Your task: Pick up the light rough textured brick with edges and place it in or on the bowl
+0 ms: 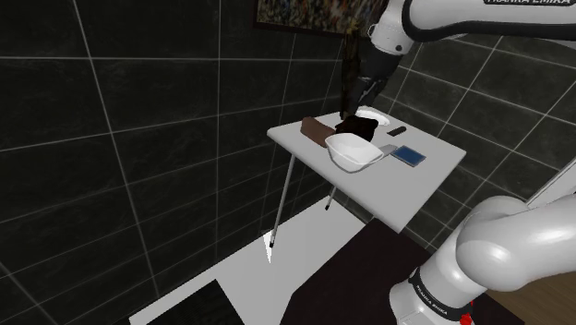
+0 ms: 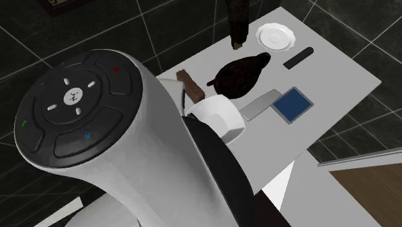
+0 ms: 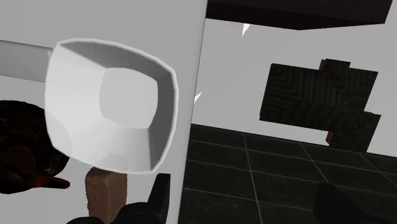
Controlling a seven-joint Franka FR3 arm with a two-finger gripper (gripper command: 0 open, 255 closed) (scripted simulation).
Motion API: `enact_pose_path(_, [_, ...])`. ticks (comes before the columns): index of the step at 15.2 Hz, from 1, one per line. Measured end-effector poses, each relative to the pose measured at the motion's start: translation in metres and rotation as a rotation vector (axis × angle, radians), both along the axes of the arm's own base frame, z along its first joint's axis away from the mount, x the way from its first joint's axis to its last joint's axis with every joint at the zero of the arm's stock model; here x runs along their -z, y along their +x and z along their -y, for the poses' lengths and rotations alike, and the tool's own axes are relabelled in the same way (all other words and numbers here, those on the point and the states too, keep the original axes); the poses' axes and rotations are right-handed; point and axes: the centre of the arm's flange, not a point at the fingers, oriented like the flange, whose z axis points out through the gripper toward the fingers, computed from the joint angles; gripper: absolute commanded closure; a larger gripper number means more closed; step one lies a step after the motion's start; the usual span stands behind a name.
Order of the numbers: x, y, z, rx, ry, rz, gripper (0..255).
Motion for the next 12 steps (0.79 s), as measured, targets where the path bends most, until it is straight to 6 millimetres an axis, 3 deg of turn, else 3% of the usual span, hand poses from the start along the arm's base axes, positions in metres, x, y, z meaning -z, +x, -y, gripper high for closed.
enact_pose_path(12, [0.073, 0.112, 0.097, -0.016, 0.047, -0.056, 0])
